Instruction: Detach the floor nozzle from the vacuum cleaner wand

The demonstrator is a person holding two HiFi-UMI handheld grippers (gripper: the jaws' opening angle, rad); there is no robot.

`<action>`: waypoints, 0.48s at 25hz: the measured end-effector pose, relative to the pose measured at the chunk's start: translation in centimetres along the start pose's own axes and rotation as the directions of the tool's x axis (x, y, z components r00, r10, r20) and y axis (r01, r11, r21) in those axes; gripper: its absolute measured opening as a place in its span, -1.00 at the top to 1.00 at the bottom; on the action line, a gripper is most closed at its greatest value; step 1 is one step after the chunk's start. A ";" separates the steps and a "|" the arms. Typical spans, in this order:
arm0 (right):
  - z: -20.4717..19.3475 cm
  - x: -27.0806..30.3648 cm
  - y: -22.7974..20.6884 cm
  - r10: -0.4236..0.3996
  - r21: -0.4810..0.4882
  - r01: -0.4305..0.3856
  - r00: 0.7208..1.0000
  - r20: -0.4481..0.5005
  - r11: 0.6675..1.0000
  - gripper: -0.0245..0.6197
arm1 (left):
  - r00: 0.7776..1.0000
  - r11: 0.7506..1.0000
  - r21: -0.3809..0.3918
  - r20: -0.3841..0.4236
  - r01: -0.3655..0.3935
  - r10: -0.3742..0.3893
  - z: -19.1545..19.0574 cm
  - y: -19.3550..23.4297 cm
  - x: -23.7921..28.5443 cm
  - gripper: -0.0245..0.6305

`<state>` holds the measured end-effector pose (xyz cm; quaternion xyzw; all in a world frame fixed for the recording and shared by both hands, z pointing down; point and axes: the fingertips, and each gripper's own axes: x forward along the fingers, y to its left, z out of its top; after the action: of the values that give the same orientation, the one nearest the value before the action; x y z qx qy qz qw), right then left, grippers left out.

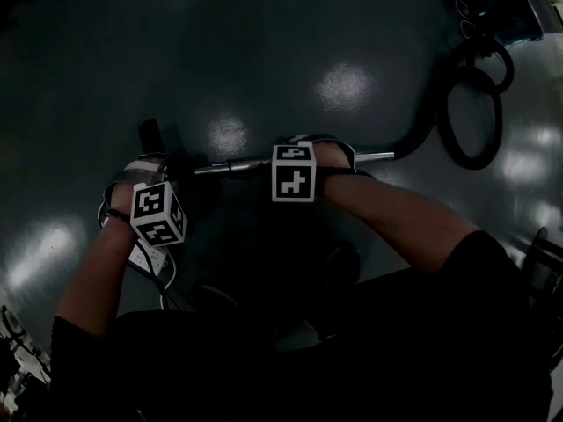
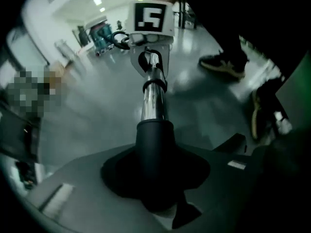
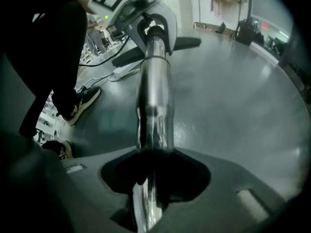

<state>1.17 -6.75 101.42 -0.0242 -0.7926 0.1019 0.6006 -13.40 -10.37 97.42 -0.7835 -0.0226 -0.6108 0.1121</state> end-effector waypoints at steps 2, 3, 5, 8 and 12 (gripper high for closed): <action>-0.2 -0.4 -0.6 -0.007 0.019 0.007 1.000 0.003 1.000 0.50 | 0.995 0.994 0.056 -0.030 -0.098 0.100 -0.1 1.4 0.2 0.49; -0.2 -0.5 -0.7 -0.014 0.017 0.014 1.000 0.003 1.000 0.50 | 0.998 0.998 0.019 -0.025 -0.054 0.055 -0.1 1.2 0.2 0.49; -0.1 -0.4 -0.5 -0.031 -0.013 0.031 1.000 -0.004 0.999 0.50 | 0.983 0.973 -0.143 0.038 0.183 -0.180 -0.1 -0.7 -0.1 0.49; 0.1 -0.1 0.2 -0.077 -0.099 0.074 0.997 -0.025 0.992 0.50 | 0.805 0.707 -0.386 0.248 0.592 -0.539 1.1 -4.3 -2.4 0.47; 0.0 0.1 0.7 -0.079 -0.115 0.075 0.996 -0.031 0.991 0.50 | 0.736 0.608 -0.416 0.338 0.676 -0.587 1.8 -5.2 -3.3 0.46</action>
<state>1.09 -6.08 101.44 -0.0293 -0.7867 0.0329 0.6157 -13.41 -4.65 94.60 -0.7726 -0.1440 -0.5252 -0.3263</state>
